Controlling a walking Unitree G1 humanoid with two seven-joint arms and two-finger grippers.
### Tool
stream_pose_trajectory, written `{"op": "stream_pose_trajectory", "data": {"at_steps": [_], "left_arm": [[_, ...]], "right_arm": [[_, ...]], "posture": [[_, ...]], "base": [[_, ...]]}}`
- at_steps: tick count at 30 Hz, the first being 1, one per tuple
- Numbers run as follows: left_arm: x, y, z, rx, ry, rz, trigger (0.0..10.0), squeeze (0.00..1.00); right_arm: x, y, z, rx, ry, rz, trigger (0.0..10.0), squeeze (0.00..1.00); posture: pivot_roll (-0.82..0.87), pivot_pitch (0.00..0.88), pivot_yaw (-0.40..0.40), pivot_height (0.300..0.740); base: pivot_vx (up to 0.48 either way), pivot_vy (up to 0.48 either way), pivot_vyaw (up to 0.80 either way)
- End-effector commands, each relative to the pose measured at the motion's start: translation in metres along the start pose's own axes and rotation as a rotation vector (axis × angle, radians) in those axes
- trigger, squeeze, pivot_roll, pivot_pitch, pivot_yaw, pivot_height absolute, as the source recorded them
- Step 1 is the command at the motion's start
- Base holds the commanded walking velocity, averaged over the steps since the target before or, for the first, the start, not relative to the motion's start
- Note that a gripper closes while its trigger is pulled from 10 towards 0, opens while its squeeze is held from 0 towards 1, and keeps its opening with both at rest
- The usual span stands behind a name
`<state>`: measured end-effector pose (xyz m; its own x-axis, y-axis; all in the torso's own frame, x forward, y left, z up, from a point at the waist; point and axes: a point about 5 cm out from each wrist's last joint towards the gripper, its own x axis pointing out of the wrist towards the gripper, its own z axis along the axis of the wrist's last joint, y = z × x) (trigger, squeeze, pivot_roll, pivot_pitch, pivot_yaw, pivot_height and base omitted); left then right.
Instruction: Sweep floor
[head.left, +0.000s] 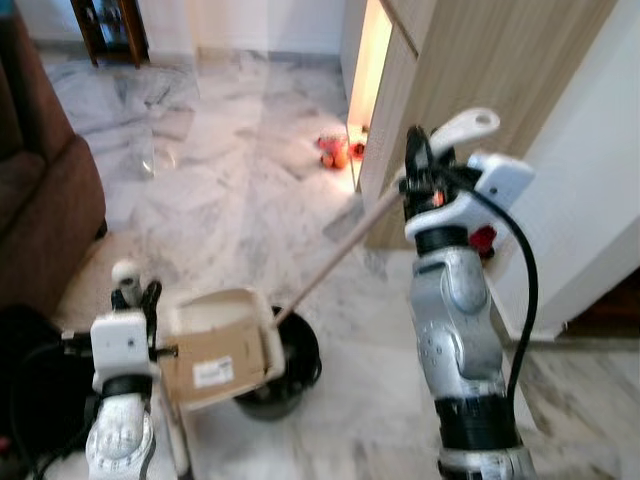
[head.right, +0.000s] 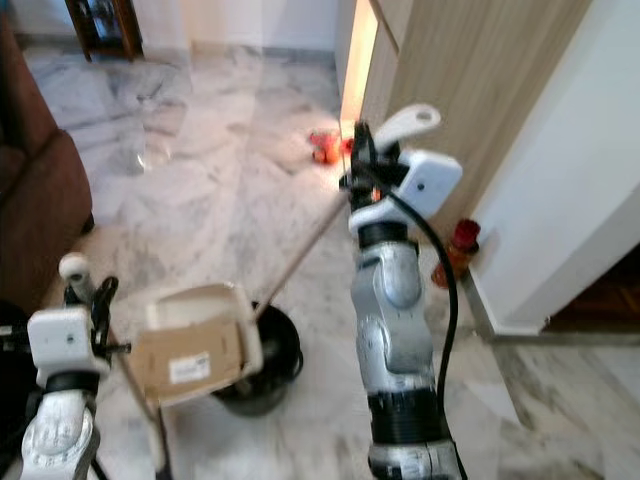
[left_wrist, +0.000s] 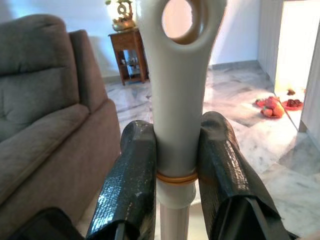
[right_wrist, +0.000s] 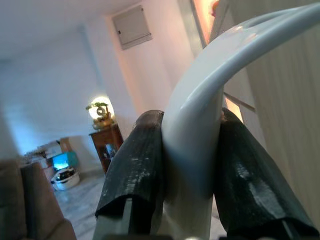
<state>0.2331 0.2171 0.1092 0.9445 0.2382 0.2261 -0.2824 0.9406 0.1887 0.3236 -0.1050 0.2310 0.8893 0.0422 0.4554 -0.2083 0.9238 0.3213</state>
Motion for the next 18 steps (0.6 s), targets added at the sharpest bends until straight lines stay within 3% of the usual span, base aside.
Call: {"op": "stream_pose_trajectory", "data": {"at_steps": [1, 12, 18], "left_arm": [[0.0029, -0.0002, 0.0107, 0.006, -0.059, -0.006, 10.0, 0.00], [0.0012, -0.0001, 0.0103, 0.004, -0.058, -0.005, 10.0, 0.00], [0.0001, -0.0006, 0.0106, 0.003, -0.063, -0.004, 10.0, 0.00]], "right_arm": [[0.0041, 0.0010, 0.0179, 0.004, -0.085, -0.002, 10.0, 0.00], [0.0038, 0.0011, 0.0175, 0.003, -0.081, 0.000, 10.0, 0.00], [0.0031, 0.0022, 0.0168, 0.003, -0.079, 0.001, 10.0, 0.00]], "posture": [[0.06, 0.058, -0.040, 0.740], [0.06, 0.064, -0.046, 0.740], [0.06, 0.068, -0.048, 0.740]], "base": [[0.289, 0.000, 0.00], [0.280, 0.000, 0.00], [0.000, 0.000, 0.00]]}}
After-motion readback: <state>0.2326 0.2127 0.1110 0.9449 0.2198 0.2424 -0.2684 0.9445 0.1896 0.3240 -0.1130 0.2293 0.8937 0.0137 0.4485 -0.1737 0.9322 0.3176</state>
